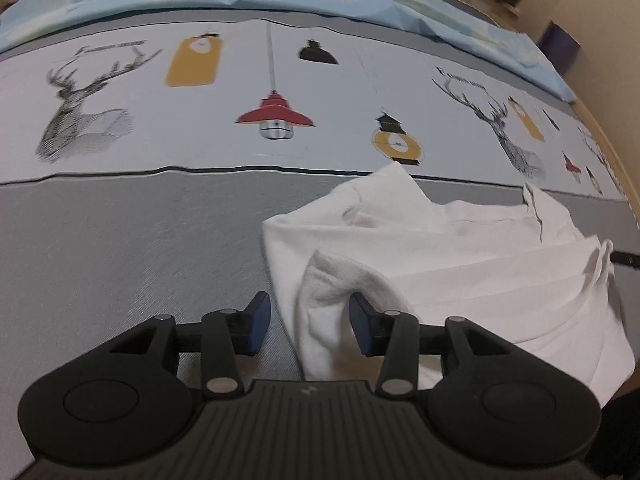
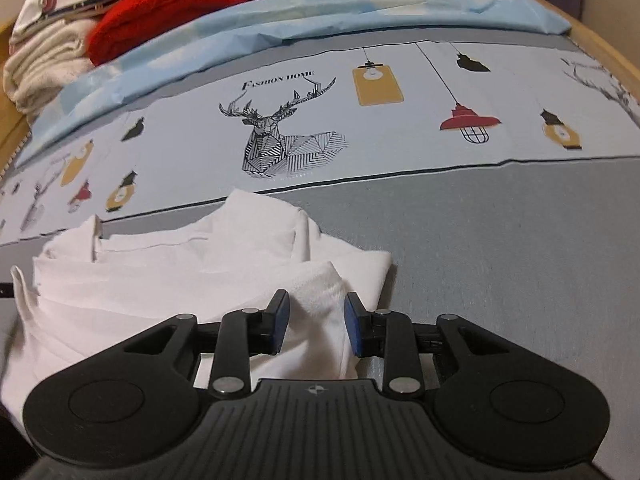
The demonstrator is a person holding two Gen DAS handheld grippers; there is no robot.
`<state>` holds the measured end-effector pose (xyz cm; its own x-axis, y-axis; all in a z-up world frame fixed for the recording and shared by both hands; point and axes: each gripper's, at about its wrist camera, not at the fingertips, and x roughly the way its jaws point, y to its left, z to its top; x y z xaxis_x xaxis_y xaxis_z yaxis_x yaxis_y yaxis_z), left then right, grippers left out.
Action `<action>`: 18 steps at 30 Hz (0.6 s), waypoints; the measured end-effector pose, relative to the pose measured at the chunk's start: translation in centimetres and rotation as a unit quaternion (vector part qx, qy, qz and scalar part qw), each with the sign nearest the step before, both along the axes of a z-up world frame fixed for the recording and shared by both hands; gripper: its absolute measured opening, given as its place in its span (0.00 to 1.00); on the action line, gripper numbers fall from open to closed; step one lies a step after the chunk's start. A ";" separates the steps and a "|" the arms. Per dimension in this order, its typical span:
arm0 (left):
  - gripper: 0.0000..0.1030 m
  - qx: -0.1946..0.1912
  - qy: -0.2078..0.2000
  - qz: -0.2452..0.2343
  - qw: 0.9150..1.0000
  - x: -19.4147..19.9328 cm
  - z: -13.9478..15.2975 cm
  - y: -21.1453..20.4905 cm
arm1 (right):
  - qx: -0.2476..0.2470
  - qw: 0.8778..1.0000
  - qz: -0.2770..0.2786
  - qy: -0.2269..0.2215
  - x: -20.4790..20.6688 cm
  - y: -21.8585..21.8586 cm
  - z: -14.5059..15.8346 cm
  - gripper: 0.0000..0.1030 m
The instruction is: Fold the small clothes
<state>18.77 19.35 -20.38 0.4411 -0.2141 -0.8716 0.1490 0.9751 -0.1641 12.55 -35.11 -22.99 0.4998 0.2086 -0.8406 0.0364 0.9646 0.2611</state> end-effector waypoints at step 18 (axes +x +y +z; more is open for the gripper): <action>0.18 -0.049 0.006 0.018 0.999 3.0 0.1 1.8 | 0.070 0.997 -0.004 -0.021 0.7 -2.5 1.1 0.32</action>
<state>21.82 21.13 -20.25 0.4395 -0.2819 -0.8529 0.1107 0.9592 -0.2600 13.29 -37.66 -21.92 0.5366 0.3186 -0.7814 0.0303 0.9181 0.3951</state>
